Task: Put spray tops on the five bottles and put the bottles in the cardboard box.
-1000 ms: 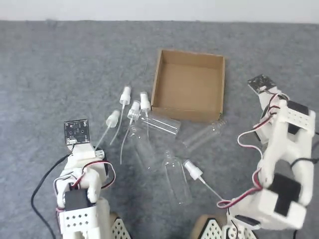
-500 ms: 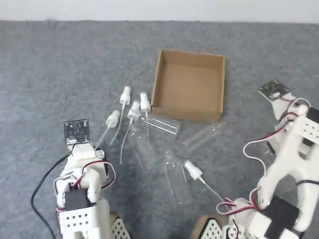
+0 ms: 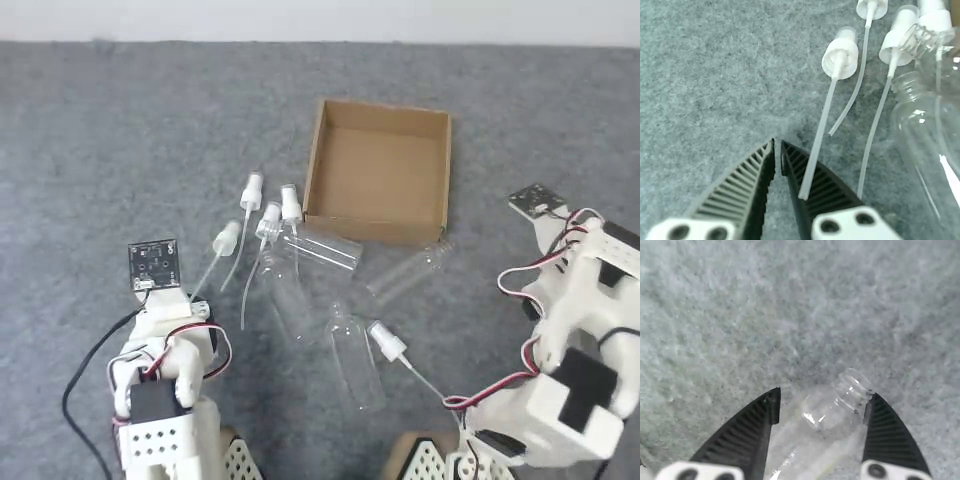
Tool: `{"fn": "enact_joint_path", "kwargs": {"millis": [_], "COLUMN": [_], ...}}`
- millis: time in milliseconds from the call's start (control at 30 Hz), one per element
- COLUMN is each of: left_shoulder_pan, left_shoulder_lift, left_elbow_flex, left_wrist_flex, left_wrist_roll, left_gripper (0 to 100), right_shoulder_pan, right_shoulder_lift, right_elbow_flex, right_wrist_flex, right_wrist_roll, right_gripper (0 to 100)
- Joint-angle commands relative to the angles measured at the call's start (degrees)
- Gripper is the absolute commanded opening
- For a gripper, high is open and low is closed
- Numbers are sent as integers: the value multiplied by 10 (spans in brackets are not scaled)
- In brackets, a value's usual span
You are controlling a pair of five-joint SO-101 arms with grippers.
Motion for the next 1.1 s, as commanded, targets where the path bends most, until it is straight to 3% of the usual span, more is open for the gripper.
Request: {"fn": "enact_joint_path", "kwargs": {"millis": [0, 300, 400, 667, 1000, 1067], "left_shoulder_pan": [-3, -3, -3, -3, -3, -3], "left_shoulder_lift": [-4, -4, -4, -4, -4, -4], "left_elbow_flex": [-2, -2, -2, -2, -2, -2], "left_wrist_flex": [-4, -4, -4, -4, -4, -4], "left_wrist_roll": [1, 1, 1, 1, 1, 1], "left_gripper": [12, 12, 12, 12, 12, 12], "right_shoulder_pan": [0, 7, 7, 9, 64, 61], "right_shoulder_lift": [-2, -4, -4, -51, -56, -56], "right_elbow_flex": [-5, -41, -51, -21, 84, 91], "right_wrist_flex": [-7, -5, -4, 32, -89, -96], "right_wrist_roll": [0, -126, -161, -167, -164, -164], "right_gripper": [225, 233, 284, 297, 294, 252]}}
